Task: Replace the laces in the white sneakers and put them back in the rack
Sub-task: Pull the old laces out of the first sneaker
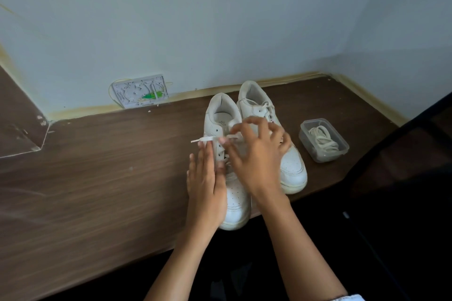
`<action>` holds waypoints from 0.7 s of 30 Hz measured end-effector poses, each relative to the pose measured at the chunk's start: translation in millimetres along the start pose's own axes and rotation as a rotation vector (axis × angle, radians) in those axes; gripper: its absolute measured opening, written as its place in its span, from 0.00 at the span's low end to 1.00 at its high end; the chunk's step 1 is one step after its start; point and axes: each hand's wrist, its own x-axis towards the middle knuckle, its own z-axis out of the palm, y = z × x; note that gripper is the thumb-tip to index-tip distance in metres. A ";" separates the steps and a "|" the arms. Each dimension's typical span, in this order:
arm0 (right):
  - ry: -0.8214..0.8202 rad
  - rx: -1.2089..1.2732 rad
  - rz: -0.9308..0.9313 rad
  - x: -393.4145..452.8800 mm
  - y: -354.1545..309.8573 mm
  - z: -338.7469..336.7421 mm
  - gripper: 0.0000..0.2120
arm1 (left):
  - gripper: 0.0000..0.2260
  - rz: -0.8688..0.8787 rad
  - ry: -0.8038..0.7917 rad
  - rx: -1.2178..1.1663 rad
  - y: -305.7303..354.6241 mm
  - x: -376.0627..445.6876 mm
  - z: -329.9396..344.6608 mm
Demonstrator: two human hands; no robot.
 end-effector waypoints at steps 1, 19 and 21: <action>-0.027 -0.008 0.011 -3.0 -2.5 3.9 0.10 | 0.23 -0.005 -0.001 0.005 0.0 0.5 0.3; 0.243 0.081 0.074 3.7 3.8 -10.8 0.07 | 0.22 0.056 0.005 0.014 -1.2 0.8 2.5; 0.147 0.039 0.023 3.1 4.6 -12.3 0.13 | 0.22 0.042 0.000 0.009 -1.3 1.4 3.2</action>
